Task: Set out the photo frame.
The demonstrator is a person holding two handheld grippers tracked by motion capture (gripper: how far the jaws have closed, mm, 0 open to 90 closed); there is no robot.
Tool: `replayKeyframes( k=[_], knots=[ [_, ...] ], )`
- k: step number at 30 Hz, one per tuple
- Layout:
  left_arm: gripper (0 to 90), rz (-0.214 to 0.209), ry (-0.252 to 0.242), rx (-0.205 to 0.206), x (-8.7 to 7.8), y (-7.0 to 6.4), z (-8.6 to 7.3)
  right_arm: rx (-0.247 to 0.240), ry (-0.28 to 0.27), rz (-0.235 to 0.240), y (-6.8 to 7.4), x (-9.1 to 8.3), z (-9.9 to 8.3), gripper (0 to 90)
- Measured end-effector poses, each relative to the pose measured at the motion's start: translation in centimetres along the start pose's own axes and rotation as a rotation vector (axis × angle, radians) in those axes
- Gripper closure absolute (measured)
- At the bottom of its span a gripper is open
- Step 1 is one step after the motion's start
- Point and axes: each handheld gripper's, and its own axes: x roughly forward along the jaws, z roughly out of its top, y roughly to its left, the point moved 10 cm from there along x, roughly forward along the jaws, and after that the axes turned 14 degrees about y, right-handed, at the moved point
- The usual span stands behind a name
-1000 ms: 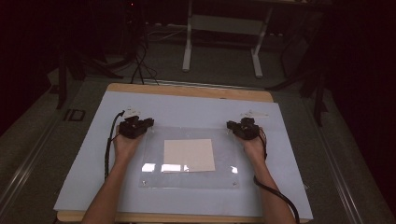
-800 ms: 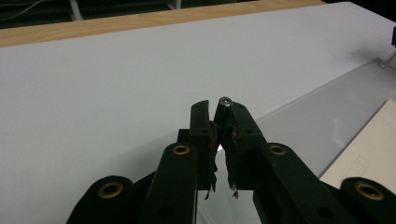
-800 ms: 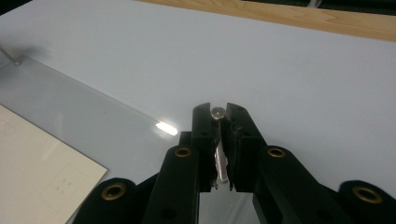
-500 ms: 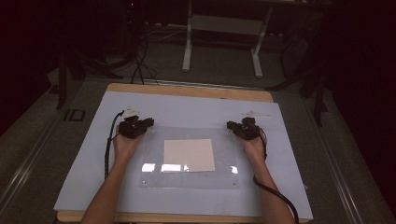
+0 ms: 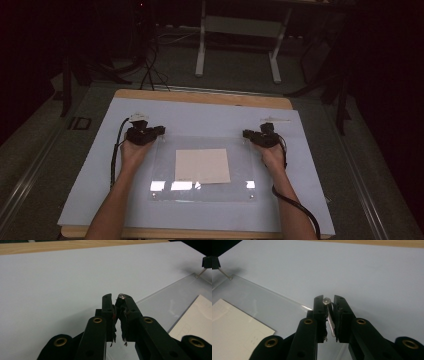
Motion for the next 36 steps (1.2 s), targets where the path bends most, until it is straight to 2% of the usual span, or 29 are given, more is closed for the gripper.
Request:
replayKeyframes(
  k=[4, 7, 14, 22, 26, 32, 33, 34, 36],
  knots=[
    [82.4, -0.029, -0.008, -0.038, 0.2, 0.2, 0.1, 0.022, 0.02, 0.016, -0.1, 0.1, 0.1, 81.2],
    [82.4, -0.032, -0.009, -0.048, 0.2, 0.2, 0.1, 0.035, 0.031, 0.022, -0.2, 0.1, 0.3, 81.2],
    [83.0, -0.03, 0.031, -0.065, 0.5, 0.4, 0.4, 0.075, 0.053, 0.036, -0.4, 0.3, 0.5, 81.2],
    [82.9, -0.059, 0.034, -0.12, 0.9, 0.7, 0.6, 0.119, 0.068, 0.057, -0.6, 0.5, 0.9, 81.1],
    [83.4, -0.049, 0.051, -0.123, 1.0, 0.8, 0.8, 0.136, 0.072, 0.064, -0.7, 0.6, 1.0, 81.1],
    [84.3, -0.033, 0.068, -0.154, 1.3, 1.0, 1.2, 0.167, 0.069, 0.077, -0.9, 0.9, 1.4, 81.7],
    [84.4, -0.029, 0.07, -0.157, 1.3, 1.0, 1.2, 0.169, 0.071, 0.074, -1.0, 0.9, 1.4, 81.9],
    [84.5, -0.028, 0.07, -0.179, 1.5, 1.1, 1.4, 0.167, 0.072, 0.065, -1.0, 1.0, 1.5, 82.5],
    [84.4, -0.029, 0.07, -0.2, 1.6, 1.2, 1.5, 0.154, 0.082, 0.035, -1.0, 1.1, 1.7, 83.3]
  ],
)
